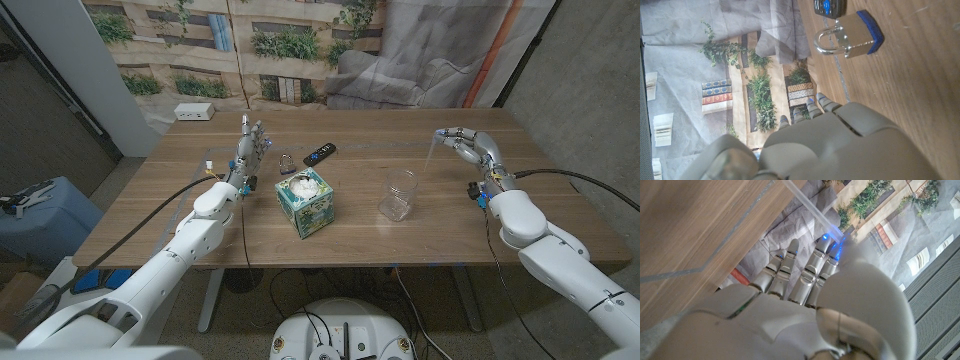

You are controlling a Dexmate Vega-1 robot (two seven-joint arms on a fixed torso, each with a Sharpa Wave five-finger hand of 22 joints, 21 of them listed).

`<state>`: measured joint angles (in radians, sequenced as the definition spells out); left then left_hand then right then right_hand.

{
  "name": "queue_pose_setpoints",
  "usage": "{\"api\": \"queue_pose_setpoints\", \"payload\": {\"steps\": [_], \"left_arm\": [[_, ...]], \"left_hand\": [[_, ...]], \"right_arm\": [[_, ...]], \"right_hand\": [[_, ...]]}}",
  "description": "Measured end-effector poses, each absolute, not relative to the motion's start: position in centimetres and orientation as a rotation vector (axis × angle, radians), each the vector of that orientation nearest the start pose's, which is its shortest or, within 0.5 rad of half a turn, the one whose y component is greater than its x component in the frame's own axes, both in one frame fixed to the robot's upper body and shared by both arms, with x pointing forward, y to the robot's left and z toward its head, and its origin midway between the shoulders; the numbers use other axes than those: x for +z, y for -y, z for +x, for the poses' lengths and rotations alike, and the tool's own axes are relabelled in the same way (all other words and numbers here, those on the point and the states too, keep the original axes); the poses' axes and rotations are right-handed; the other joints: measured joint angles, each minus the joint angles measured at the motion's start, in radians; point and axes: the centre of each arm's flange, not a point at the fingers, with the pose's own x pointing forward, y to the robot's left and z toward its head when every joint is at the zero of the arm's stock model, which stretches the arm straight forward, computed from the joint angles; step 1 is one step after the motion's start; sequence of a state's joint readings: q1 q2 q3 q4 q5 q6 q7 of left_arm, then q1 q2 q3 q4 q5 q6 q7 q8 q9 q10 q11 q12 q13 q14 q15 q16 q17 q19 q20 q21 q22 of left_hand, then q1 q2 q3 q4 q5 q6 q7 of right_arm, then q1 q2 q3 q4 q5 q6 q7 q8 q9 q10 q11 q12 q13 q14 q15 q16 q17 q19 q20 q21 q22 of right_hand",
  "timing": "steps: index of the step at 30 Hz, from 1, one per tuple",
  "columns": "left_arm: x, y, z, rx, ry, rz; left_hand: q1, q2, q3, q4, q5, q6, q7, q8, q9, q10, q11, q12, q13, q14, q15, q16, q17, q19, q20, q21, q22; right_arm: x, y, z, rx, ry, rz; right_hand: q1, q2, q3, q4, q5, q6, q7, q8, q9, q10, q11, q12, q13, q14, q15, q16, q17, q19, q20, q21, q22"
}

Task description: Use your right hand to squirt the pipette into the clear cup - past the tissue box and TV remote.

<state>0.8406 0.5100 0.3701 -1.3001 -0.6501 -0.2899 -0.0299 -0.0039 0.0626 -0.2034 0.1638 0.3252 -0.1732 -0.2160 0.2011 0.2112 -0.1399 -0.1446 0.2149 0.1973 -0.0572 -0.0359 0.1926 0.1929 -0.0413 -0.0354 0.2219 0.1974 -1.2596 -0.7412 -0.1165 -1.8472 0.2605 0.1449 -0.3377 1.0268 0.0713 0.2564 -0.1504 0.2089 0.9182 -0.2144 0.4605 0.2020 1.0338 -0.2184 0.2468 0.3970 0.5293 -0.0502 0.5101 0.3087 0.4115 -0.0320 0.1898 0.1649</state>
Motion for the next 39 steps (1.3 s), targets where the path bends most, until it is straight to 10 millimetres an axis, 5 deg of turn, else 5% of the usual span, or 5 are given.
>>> {"api": "queue_pose_setpoints", "payload": {"steps": [39], "left_arm": [[-2.8, -29.0, 65.3, -0.206, 0.593, -0.042]], "left_hand": [[0.000, 0.000, 0.000, 0.000, 0.000, 0.000, 0.000, 0.000, 0.000, 0.000, 0.000, 0.000, 0.000, 0.000, 0.000, 0.000, 0.000, 0.000, 0.000, 0.000, 0.000]], "right_arm": [[-4.6, 34.8, 54.6, -0.185, 0.651, -0.377]], "right_hand": [[0.006, 0.006, 0.004, -0.004, 0.006, 0.025, 0.004, 0.006, 0.000, 0.012, 0.004, 0.008, 0.014, 0.009, -0.002, 0.000, 0.005, 0.000, -0.008, 0.000, 0.000]]}}
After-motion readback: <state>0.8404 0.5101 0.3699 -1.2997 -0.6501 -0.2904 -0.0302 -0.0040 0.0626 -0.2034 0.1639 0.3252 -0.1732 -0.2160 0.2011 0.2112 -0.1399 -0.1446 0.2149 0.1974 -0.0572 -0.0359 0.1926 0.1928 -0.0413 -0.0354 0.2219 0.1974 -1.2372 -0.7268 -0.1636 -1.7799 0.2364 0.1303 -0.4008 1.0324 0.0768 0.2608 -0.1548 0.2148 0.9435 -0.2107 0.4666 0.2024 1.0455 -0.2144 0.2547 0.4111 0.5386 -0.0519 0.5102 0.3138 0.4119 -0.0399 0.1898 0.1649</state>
